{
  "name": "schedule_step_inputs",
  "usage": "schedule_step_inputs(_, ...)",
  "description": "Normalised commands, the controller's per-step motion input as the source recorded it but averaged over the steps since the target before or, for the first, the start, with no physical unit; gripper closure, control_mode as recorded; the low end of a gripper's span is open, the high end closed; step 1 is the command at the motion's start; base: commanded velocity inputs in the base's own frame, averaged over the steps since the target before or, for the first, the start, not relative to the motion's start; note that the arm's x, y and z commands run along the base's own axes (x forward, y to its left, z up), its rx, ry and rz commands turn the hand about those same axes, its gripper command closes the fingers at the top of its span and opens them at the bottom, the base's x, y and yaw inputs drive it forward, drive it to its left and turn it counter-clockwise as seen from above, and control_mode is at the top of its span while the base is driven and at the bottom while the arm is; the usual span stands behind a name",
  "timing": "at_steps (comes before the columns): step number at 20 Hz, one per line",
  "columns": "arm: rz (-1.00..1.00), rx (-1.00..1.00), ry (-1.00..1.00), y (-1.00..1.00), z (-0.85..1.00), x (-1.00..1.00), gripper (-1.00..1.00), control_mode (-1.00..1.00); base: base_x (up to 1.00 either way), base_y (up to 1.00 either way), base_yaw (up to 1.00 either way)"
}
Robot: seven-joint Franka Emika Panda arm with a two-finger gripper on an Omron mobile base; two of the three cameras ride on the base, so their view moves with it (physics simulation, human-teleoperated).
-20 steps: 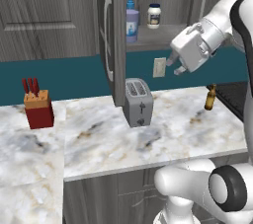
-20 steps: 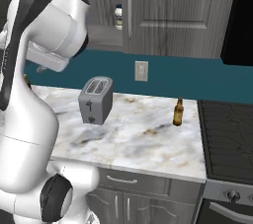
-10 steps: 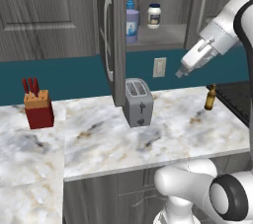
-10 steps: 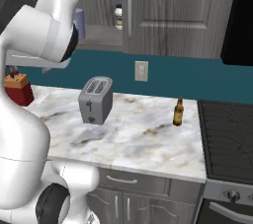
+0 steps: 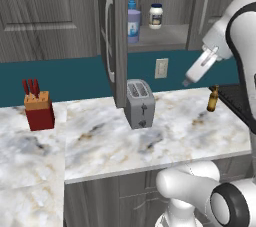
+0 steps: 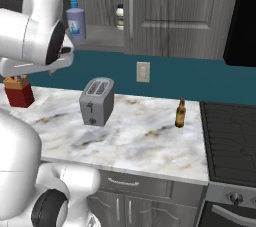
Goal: Pick the soap dispenser and soap dispenser from the cabinet and place them on the counter.
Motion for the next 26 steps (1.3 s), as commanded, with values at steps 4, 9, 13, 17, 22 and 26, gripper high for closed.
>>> schedule_step_inputs(4,-0.09,-0.17,0.04,-0.07,0.03,0.01,-1.00,-1.00,0.00,0.00,0.00)
schedule_step_inputs(9,-0.16,-0.14,0.01,-0.10,-0.01,0.04,-1.00,-1.00,0.00,0.00,0.00)
schedule_step_inputs(13,-0.19,-0.05,-0.02,-0.13,-0.09,0.01,-1.00,-1.00,0.00,0.00,0.00)
schedule_step_inputs(17,-0.19,-0.04,-0.04,-0.12,-0.11,0.01,-1.00,-1.00,0.00,0.00,0.00)
schedule_step_inputs(22,-0.18,-0.04,-0.06,-0.10,-0.12,0.02,-1.00,-1.00,0.00,0.00,0.00)
schedule_step_inputs(26,-0.17,-0.04,-0.09,-0.09,-0.08,0.04,-1.00,-1.00,0.00,0.00,0.00)
